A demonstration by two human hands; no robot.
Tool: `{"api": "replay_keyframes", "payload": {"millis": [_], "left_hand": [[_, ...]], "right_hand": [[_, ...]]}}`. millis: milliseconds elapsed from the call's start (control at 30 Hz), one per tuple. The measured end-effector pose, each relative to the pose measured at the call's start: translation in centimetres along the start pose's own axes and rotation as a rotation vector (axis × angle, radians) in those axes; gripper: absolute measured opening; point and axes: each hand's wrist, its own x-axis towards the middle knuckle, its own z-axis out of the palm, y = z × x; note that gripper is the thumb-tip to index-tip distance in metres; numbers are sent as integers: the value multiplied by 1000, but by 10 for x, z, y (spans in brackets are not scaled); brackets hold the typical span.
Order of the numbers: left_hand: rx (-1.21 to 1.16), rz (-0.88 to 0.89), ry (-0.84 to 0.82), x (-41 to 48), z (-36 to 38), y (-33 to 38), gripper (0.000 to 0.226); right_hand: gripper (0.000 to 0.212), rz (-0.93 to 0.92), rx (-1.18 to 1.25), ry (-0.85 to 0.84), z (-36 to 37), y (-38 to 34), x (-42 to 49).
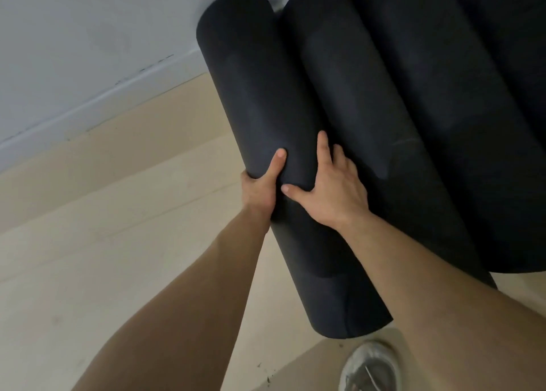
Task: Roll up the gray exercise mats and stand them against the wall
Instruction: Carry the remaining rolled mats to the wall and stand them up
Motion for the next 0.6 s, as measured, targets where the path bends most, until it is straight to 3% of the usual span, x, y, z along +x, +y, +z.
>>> {"api": "replay_keyframes", "payload": {"millis": [167, 300, 600], "left_hand": [[143, -38, -78, -1, -9, 11, 104], [370, 118, -91, -31, -33, 23, 95], [745, 198, -174, -116, -217, 52, 83]], "right_hand": [[117, 64, -102, -8, 0, -7, -9], [100, 98, -285, 120, -3, -29, -45], [84, 215, -191, 74, -28, -132, -157]]}}
